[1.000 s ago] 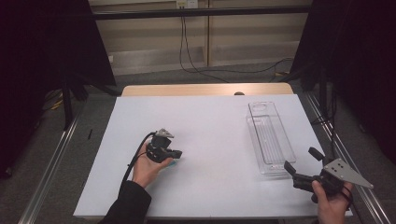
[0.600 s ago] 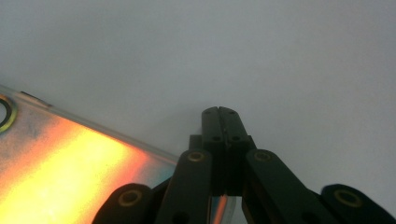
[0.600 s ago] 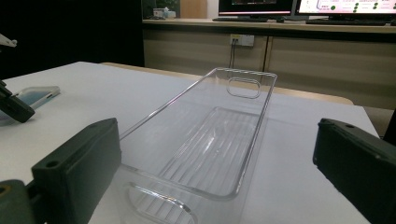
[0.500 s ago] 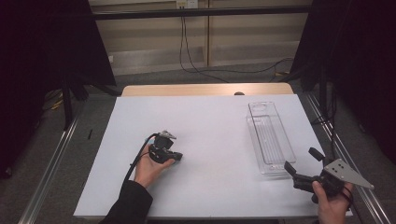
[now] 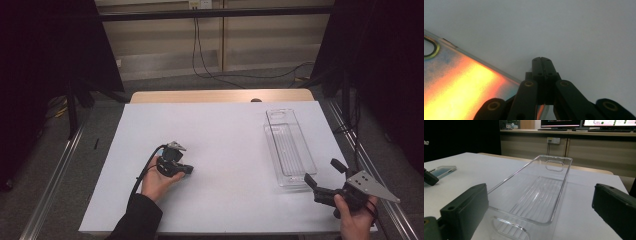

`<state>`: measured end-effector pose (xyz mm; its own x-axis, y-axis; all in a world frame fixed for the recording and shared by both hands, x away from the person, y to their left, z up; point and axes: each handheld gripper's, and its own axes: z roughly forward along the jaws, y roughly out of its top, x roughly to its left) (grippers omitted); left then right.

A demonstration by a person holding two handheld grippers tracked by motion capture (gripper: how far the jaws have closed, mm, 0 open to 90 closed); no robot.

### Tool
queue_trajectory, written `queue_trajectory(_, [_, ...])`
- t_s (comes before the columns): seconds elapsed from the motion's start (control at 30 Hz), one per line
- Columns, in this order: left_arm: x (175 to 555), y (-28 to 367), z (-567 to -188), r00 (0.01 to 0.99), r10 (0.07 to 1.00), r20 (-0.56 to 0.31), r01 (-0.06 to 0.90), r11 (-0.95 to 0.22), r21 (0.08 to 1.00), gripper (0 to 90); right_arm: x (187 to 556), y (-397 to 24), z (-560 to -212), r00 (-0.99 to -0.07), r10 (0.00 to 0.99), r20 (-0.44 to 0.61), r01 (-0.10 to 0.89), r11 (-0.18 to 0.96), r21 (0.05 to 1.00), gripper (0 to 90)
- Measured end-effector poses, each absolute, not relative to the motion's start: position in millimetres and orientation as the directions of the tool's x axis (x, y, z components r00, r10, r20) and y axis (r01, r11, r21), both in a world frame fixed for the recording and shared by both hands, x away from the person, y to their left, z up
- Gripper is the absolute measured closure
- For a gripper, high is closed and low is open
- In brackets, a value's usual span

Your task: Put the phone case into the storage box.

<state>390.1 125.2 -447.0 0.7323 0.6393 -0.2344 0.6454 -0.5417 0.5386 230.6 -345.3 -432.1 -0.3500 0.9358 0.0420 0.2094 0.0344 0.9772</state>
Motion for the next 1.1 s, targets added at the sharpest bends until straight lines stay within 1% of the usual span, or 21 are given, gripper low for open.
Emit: queue_trajectory(1.1, [377, 145, -446, 0.716, 0.650, -0.255, 0.665, -0.525, 0.531, 90.0, 230, -345, -431, -0.359, 0.933, 0.035, 0.201, 0.040, 0.979, 0.0])
